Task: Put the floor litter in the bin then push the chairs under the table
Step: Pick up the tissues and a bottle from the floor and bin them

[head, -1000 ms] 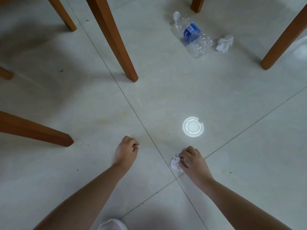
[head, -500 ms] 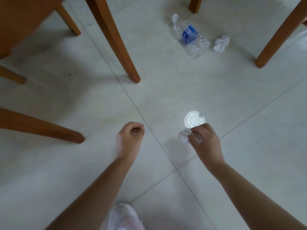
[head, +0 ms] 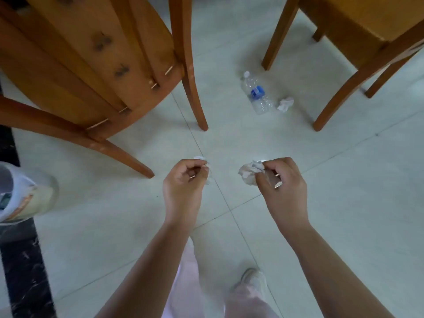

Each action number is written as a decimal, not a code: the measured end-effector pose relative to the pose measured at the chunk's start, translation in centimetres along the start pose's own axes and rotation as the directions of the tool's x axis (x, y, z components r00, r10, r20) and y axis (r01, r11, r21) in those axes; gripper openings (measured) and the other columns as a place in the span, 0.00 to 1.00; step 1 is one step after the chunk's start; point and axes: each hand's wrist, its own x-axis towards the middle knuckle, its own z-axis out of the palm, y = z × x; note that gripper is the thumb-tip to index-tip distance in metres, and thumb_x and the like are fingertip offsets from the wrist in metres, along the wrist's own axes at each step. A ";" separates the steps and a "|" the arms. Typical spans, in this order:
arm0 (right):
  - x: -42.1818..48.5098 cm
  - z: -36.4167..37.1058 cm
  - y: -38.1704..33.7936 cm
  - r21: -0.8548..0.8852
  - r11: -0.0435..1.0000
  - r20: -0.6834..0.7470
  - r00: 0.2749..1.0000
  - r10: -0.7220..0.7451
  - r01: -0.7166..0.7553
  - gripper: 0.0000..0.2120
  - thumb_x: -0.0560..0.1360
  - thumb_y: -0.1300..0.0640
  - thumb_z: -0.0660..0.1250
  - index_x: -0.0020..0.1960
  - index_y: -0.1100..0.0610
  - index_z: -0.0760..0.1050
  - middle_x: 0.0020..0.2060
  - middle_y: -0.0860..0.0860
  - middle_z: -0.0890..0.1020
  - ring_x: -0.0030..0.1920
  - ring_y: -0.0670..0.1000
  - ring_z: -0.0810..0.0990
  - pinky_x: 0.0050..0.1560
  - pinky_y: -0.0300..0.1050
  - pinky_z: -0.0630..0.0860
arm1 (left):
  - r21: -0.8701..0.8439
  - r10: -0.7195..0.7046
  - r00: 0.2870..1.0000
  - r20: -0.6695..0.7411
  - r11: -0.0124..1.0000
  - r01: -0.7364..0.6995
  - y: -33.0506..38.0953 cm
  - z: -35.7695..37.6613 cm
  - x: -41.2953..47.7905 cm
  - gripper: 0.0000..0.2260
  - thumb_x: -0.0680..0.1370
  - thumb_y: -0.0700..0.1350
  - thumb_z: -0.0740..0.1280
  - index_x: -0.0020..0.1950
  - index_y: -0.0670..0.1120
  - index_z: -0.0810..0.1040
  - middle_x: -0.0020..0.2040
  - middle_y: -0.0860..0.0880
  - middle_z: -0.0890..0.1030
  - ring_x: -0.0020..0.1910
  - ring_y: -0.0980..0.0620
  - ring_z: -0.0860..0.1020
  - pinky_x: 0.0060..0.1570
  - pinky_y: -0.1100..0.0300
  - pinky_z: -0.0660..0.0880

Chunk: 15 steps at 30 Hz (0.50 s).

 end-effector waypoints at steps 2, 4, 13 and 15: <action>-0.3 -2.3 -4.1 0.030 1.000 0.027 1.000 -0.010 0.009 0.04 0.70 0.64 0.68 0.42 0.57 0.77 0.40 0.47 0.75 0.42 0.40 0.73 0.39 0.26 0.66 | -0.049 0.004 1.000 -0.025 0.999 -0.005 4.0 -0.9 -2.0 0.11 0.72 0.31 0.68 0.39 0.47 0.80 0.39 0.57 0.83 0.35 0.63 0.80 0.36 0.70 0.74; -0.5 -4.4 -8.1 0.045 0.999 0.043 0.999 -0.028 0.026 0.03 0.70 0.64 0.68 0.43 0.58 0.77 0.41 0.49 0.76 0.41 0.42 0.73 0.40 0.26 0.66 | -0.095 0.003 0.999 -0.047 0.995 -0.008 7.7 -1.8 -3.8 0.10 0.72 0.31 0.67 0.39 0.47 0.80 0.37 0.58 0.83 0.35 0.62 0.79 0.35 0.69 0.75; -2.4 -9.1 -22.8 0.050 0.979 0.141 0.969 -0.201 0.196 0.06 0.69 0.67 0.68 0.44 0.59 0.77 0.42 0.51 0.77 0.40 0.42 0.71 0.42 0.24 0.67 | -0.328 -0.034 0.967 -0.253 0.943 -0.053 19.6 -6.9 -9.9 0.16 0.72 0.31 0.67 0.33 0.51 0.81 0.38 0.55 0.84 0.33 0.59 0.78 0.32 0.69 0.74; -3.2 -8.7 -25.4 0.053 0.967 0.181 0.950 -0.255 0.249 0.06 0.68 0.68 0.68 0.44 0.60 0.77 0.41 0.52 0.77 0.41 0.42 0.71 0.42 0.24 0.66 | -0.359 -0.048 0.947 -0.318 0.930 -0.074 21.2 -8.8 -10.8 0.16 0.72 0.31 0.68 0.33 0.51 0.81 0.39 0.52 0.83 0.32 0.58 0.78 0.33 0.67 0.74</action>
